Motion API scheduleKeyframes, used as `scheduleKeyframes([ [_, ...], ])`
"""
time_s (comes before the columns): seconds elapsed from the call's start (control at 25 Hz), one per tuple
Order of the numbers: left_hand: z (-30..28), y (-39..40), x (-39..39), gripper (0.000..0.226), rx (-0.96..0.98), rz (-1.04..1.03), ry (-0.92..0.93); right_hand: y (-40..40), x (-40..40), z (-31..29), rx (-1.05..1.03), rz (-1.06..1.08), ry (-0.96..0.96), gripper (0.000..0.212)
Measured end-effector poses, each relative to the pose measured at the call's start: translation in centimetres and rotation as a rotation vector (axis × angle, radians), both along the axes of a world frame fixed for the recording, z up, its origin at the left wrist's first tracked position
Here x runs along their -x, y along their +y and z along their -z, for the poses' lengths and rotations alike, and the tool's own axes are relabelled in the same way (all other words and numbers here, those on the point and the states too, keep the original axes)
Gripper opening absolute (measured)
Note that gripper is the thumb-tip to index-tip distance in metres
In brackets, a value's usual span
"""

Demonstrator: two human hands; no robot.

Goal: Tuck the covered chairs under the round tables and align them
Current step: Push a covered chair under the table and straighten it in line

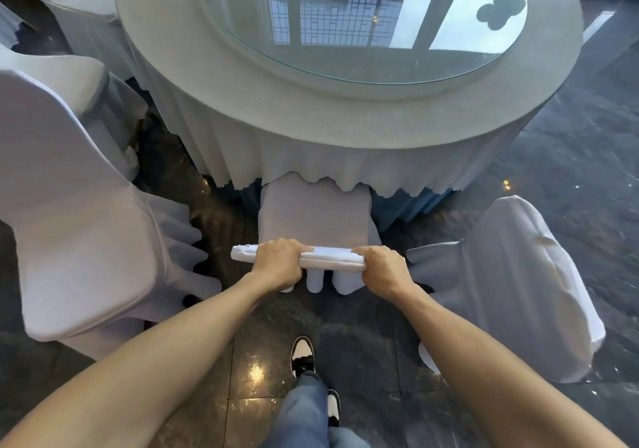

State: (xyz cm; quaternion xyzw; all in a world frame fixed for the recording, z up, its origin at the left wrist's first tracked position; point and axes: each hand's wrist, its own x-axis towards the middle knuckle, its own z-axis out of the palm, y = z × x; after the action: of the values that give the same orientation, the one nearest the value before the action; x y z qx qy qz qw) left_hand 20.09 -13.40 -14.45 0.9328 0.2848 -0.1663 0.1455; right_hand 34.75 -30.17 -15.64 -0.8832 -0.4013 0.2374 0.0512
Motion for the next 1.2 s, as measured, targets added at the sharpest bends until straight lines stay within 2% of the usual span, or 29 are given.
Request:
scheduleKeyframes([
  [0.36, 0.3, 3.5, -5.1, 0.043, 0.080, -0.068, -0.017, 4.0, -5.6, 0.2, 0.048, -0.015, 0.006, 0.029],
  [0.48, 0.5, 3.7, -5.7, 0.044, 0.054, -0.059, -0.003, 4.1, -6.0, -0.2, 0.019, -0.011, 0.035, 0.023],
  [0.6, 0.2, 3.6, -5.8, 0.048, 0.082, -0.040, 0.046, 3.8, -6.1, -0.3, 0.024, -0.020, 0.073, 0.028],
  [0.76, -1.6, 3.4, -8.0, 0.034, 0.259, 0.047, 0.151, 2.6, -7.2, -0.5, 0.037, -0.006, 0.146, 0.044],
  [0.84, -2.9, 2.2, -10.2, 0.050, 0.401, 0.102, 0.077, 1.0, -7.7, -1.5, 0.001, 0.047, 0.142, 0.050],
  [0.92, -4.5, 0.2, -12.8, 0.069, 0.479, 0.167, -0.043, -1.0, -8.4, -2.8, -0.055, 0.112, 0.066, 0.057],
  [1.04, -6.1, -3.5, -17.4, 0.067, 0.350, 0.350, -0.194, -4.9, -9.9, -5.2, -0.132, 0.178, -0.104, 0.059],
  [1.2, -7.5, -8.6, -22.8, 0.075, 0.312, 0.562, -0.300, -10.2, -10.9, -7.5, -0.230, 0.272, -0.307, 0.054],
])
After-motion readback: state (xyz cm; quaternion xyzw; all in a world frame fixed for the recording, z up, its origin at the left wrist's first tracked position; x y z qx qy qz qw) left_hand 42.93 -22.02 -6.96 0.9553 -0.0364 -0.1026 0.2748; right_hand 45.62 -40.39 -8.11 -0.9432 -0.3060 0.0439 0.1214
